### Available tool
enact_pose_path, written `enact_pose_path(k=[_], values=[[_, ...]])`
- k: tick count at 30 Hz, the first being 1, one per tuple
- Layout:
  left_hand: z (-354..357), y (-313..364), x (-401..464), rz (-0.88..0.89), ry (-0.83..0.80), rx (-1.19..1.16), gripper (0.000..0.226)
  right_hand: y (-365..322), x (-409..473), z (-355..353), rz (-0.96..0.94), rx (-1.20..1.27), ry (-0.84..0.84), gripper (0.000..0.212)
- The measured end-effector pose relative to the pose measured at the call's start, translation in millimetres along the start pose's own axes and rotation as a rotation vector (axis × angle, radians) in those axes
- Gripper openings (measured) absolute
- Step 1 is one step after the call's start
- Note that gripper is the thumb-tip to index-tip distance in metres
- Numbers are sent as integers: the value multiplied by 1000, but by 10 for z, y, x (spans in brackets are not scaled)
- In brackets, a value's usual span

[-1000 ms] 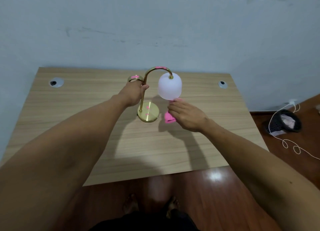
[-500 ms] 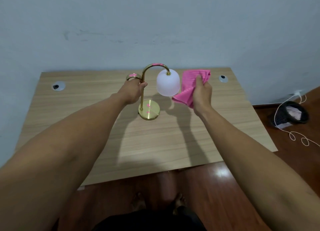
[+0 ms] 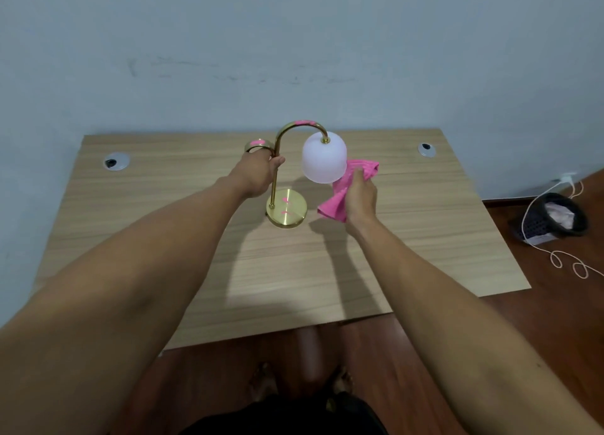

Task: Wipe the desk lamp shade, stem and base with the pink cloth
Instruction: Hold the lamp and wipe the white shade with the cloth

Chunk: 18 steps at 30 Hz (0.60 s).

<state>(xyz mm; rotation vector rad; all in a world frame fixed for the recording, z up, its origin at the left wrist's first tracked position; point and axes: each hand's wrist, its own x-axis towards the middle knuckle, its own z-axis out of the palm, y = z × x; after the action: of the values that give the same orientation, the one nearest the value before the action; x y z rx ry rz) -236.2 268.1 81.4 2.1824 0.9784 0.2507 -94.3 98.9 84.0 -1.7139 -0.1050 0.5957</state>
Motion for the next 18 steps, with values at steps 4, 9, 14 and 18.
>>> enact_pose_path(k=[4,9,14,18], values=[[6,4,-2,-14,5,6,35,-418,17,-30,-86,46,40,37],[18,33,-19,-29,6,3,36,-521,-76,159,-340,-185,-249,39],[30,48,-45,-49,18,-10,36,-458,155,21,-21,-209,-186,38],[35,21,-23,-63,13,-17,35,-380,136,41,38,-11,-56,41]])
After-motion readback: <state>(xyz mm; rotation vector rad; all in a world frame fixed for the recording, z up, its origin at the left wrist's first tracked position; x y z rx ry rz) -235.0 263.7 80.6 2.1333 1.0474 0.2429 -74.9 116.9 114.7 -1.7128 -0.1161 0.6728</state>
